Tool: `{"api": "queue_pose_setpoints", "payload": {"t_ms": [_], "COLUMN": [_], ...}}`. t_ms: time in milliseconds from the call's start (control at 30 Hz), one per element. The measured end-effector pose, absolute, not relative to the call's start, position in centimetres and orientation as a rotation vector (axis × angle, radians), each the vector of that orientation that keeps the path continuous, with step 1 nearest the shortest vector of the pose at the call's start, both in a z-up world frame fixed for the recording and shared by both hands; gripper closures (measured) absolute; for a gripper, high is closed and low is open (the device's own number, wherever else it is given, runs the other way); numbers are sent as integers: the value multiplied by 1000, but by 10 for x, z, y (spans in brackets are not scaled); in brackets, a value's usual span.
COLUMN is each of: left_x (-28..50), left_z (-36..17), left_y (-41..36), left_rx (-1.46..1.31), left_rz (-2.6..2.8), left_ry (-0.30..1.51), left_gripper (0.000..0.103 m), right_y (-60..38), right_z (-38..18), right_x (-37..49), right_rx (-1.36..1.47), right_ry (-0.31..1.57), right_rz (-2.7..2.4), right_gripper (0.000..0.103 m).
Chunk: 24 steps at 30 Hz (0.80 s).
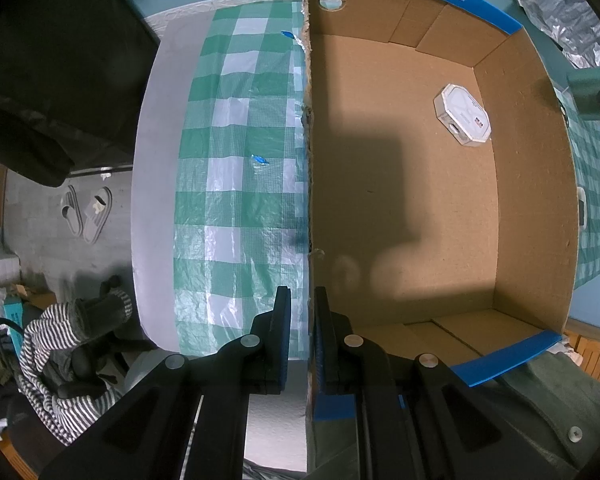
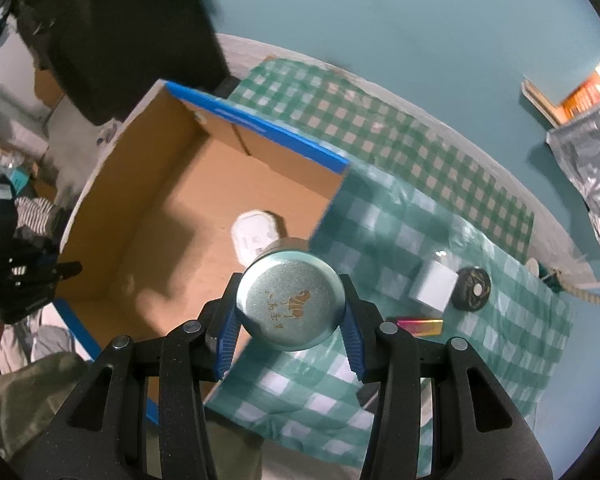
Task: Organize rigid objects
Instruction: 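Carry the teal tin into the box and release it with the right gripper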
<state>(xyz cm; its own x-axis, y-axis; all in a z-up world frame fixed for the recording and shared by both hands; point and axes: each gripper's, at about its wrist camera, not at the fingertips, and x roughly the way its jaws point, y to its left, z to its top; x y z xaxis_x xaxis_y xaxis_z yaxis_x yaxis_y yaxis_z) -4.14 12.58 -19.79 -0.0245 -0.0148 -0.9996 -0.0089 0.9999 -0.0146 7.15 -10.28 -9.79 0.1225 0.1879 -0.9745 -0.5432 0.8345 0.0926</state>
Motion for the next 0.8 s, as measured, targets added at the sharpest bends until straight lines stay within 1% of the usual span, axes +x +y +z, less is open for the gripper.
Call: {"api": "queue_pose_setpoints", "payload": {"t_ms": [333,800], "left_x": [-41,-40], "left_z": [-197,-196], "left_y": [126,129], "left_rx": [-14,-30], "left_rz": [-12,-7], "left_ry": [1594,1599], "left_gripper": [93,93], "right_y": [-70,-48], "right_z": [-122,-165], "right_x": [63,53], "right_rx": [-363,-423], "right_ry": [1408,1506], "right_rz": [624,674], "right_gripper": [59,59]}}
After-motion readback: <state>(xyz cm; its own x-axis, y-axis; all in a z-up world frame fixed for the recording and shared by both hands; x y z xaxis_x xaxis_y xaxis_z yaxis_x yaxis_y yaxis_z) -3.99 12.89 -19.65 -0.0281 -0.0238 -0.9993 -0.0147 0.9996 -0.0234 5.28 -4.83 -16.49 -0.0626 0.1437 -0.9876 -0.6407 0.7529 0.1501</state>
